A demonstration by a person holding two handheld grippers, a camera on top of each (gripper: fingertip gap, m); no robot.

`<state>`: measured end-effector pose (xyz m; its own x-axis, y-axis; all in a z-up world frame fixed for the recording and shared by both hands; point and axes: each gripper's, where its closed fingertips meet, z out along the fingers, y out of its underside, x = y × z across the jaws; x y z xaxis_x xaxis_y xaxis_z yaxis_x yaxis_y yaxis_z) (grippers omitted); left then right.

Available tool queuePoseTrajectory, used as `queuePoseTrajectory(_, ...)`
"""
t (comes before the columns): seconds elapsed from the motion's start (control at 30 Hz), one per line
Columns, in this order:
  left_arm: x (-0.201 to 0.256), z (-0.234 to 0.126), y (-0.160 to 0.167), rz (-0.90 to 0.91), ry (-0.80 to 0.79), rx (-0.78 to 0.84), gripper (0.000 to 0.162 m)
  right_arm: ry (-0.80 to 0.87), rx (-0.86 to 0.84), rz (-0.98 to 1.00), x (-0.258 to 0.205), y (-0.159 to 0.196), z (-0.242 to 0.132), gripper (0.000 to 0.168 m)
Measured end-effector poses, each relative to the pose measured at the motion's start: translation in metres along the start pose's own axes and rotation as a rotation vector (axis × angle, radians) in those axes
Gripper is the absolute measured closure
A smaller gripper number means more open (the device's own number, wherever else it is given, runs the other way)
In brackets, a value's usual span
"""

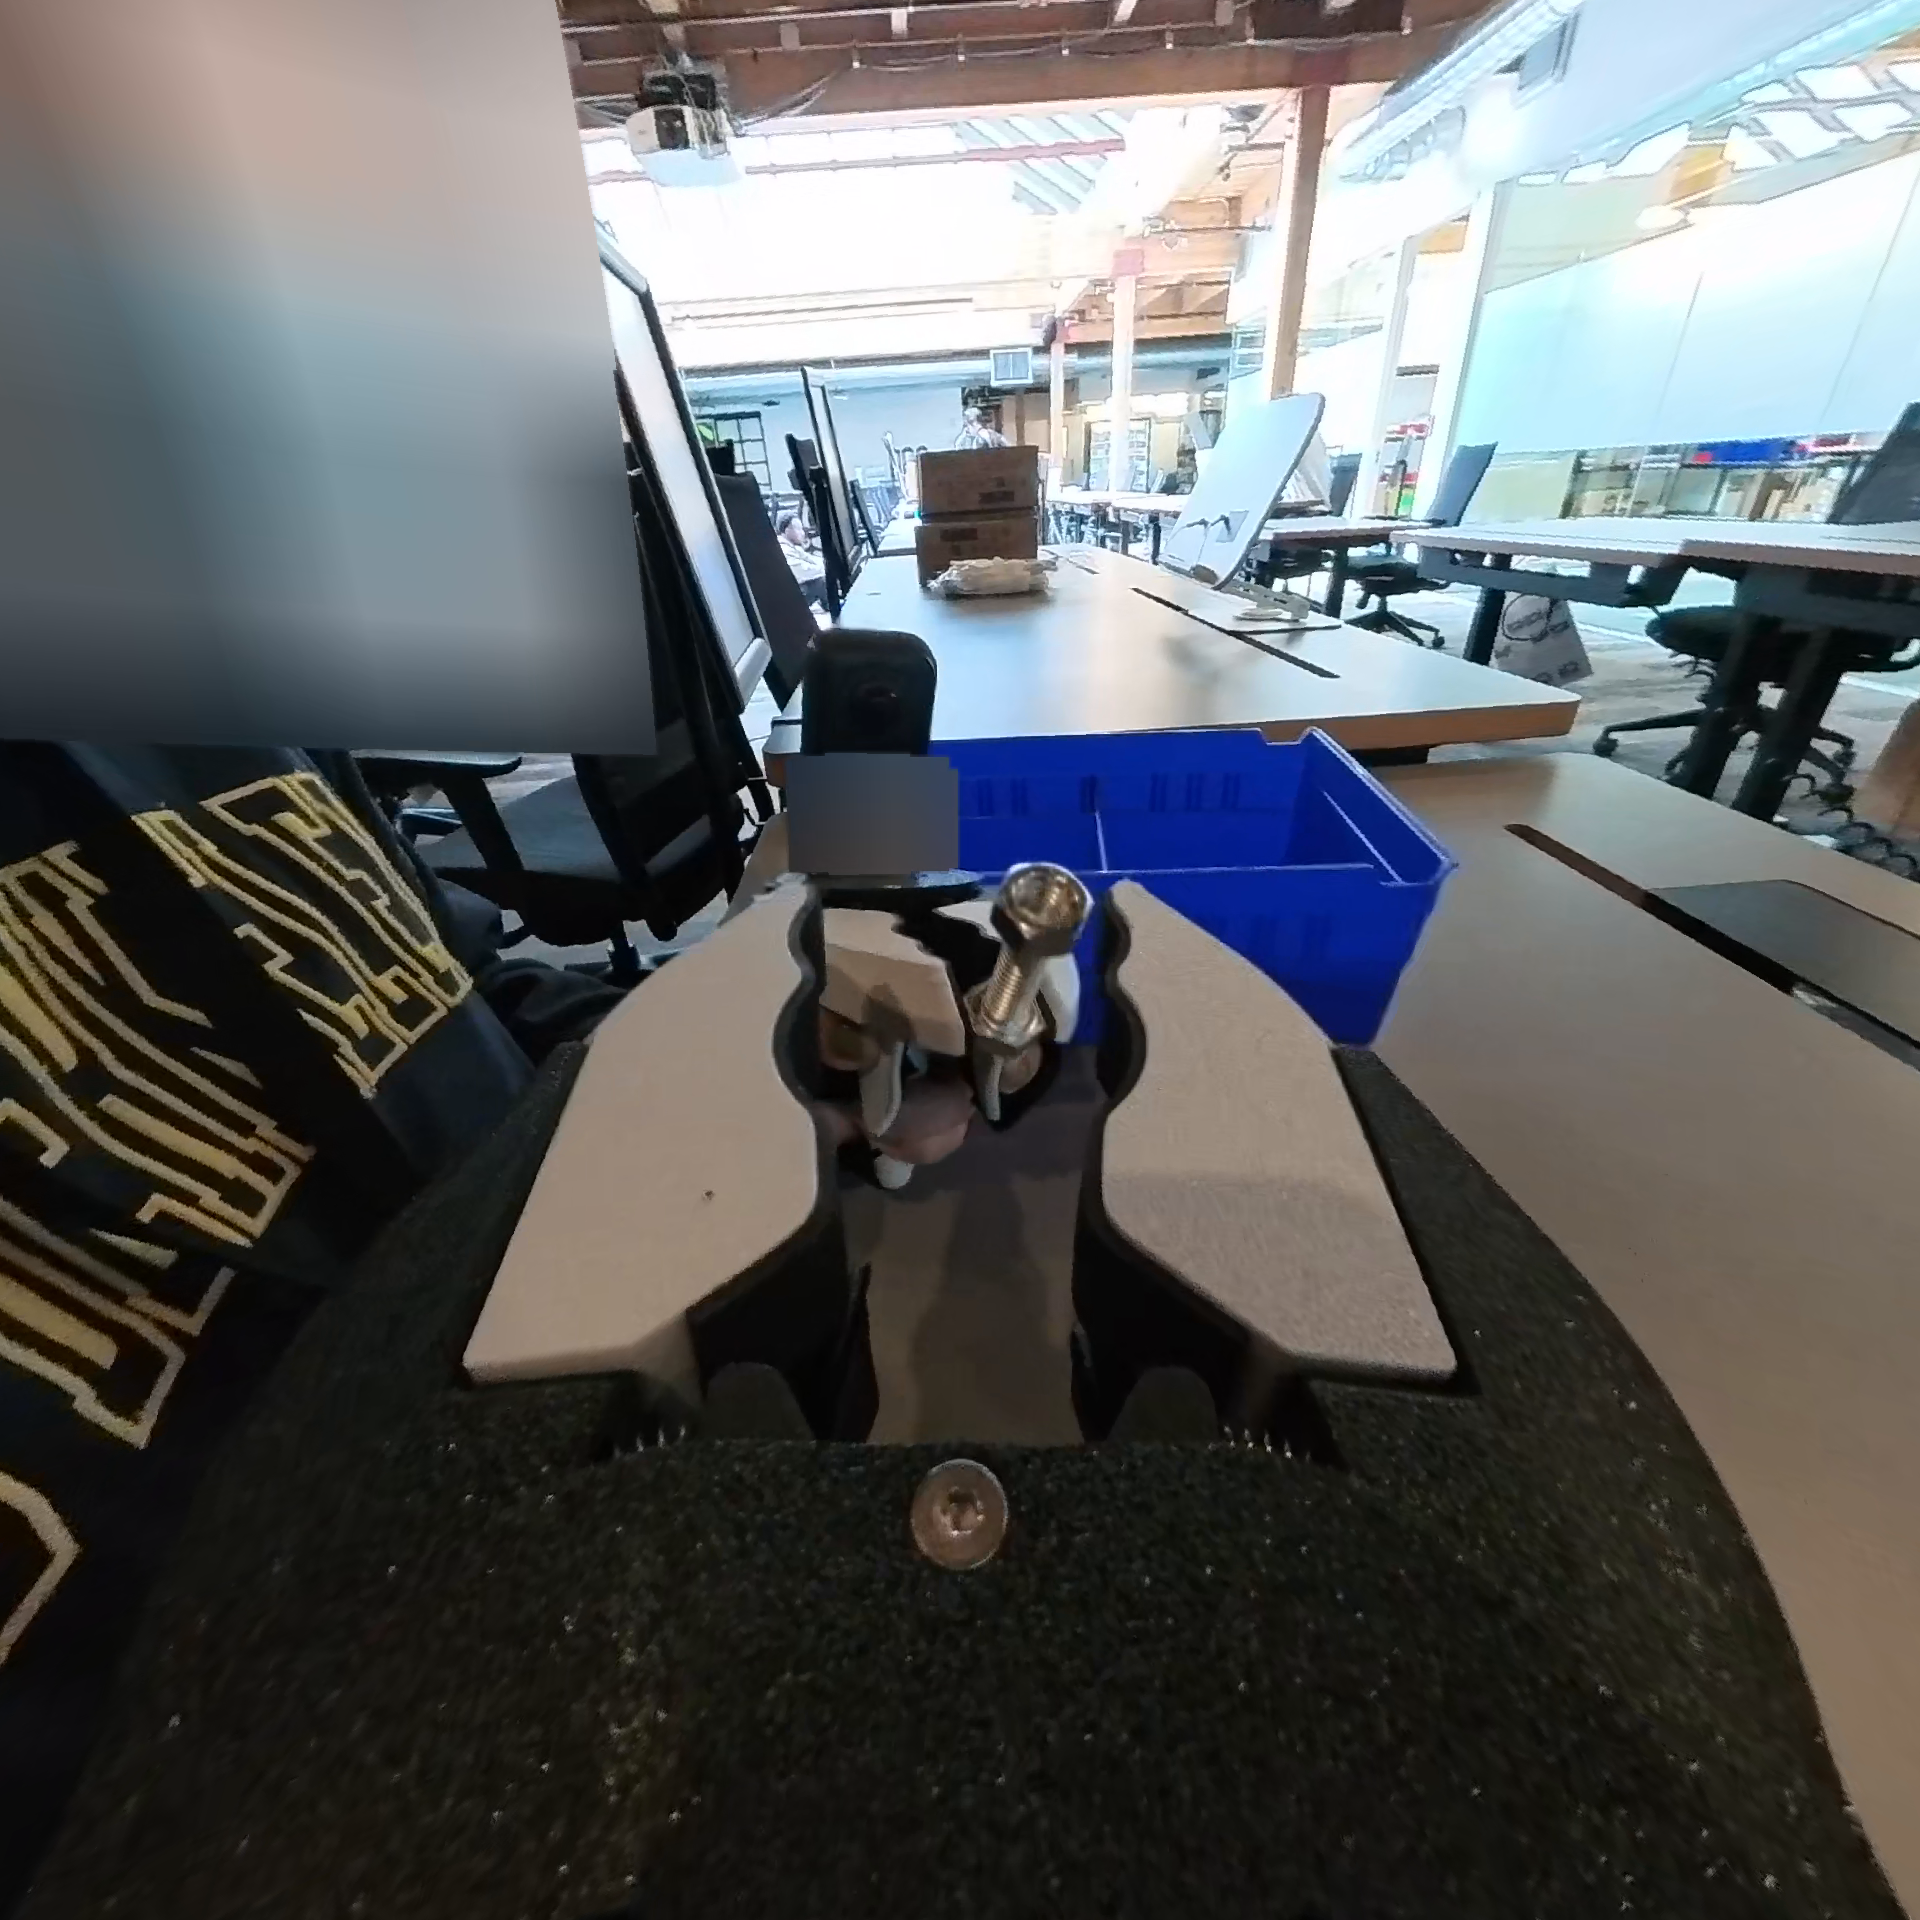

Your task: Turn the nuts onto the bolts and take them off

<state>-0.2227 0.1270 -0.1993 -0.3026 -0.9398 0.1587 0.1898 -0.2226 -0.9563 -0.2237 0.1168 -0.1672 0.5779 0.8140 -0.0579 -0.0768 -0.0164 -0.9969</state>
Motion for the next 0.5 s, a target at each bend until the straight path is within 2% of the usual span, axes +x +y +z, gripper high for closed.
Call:
queuePoseTrajectory(0.13,0.001,0.003,0.001,-0.024,0.026,0.0,0.145,0.01,-0.013,-0.041,-0.001,0.001,0.005,0.12)
queuePoseTrajectory(0.3,0.015,0.008,0.001,-0.12,0.191,0.013,0.145,-0.057,-0.004,-0.033,-0.001,-0.002,0.008,0.127)
queuePoseTrajectory(0.5,0.031,0.006,-0.002,-0.186,0.311,0.04,0.145,-0.204,-0.007,-0.014,-0.016,-0.003,0.011,0.15)
